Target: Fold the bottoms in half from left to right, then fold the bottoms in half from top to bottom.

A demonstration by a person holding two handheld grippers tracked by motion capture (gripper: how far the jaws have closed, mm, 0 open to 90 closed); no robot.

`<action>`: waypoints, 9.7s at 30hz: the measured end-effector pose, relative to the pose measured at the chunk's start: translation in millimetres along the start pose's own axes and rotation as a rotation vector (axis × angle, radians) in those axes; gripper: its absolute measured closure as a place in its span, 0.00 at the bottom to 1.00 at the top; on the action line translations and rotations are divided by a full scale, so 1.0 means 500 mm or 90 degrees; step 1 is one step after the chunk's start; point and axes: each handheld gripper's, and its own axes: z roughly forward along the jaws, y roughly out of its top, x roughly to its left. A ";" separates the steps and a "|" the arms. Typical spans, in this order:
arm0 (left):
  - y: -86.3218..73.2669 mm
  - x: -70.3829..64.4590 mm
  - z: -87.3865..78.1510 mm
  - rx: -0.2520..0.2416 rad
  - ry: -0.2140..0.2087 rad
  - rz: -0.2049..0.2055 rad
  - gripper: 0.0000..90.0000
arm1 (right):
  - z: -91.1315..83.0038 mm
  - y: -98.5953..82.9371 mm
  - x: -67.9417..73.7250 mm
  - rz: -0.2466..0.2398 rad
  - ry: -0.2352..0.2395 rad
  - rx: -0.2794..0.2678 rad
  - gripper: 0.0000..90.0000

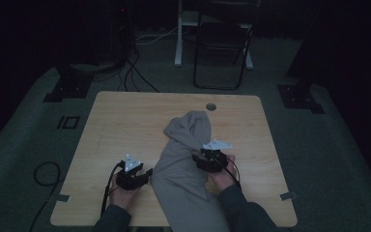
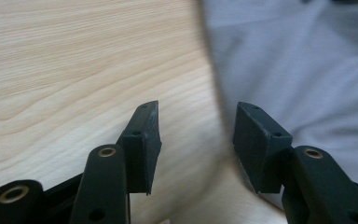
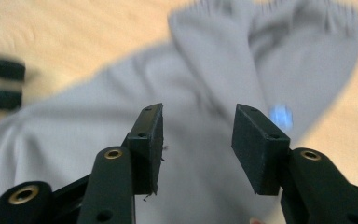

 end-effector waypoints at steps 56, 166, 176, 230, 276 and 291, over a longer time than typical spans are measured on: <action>0.004 0.000 0.006 0.010 0.009 -0.010 0.51 | 0.042 -0.010 -0.175 0.111 -0.039 0.065 0.45; 0.323 -0.080 0.276 0.085 -0.034 0.035 0.97 | 0.108 0.051 -0.223 0.108 -0.115 0.106 0.95; 0.486 -0.059 0.139 -0.075 -0.036 0.032 0.97 | 0.006 0.223 -0.234 0.116 -0.094 -0.057 0.95; 0.183 -0.061 0.191 0.059 -0.038 0.063 0.95 | 0.073 -0.038 -0.113 0.076 -0.007 0.075 0.92; 0.128 -0.146 0.010 0.038 -0.158 0.090 0.95 | -0.110 -0.070 -0.044 0.028 0.046 0.028 0.94; 0.106 -0.111 0.112 0.061 -0.104 0.080 0.94 | -0.031 -0.134 -0.056 0.061 0.037 0.049 0.93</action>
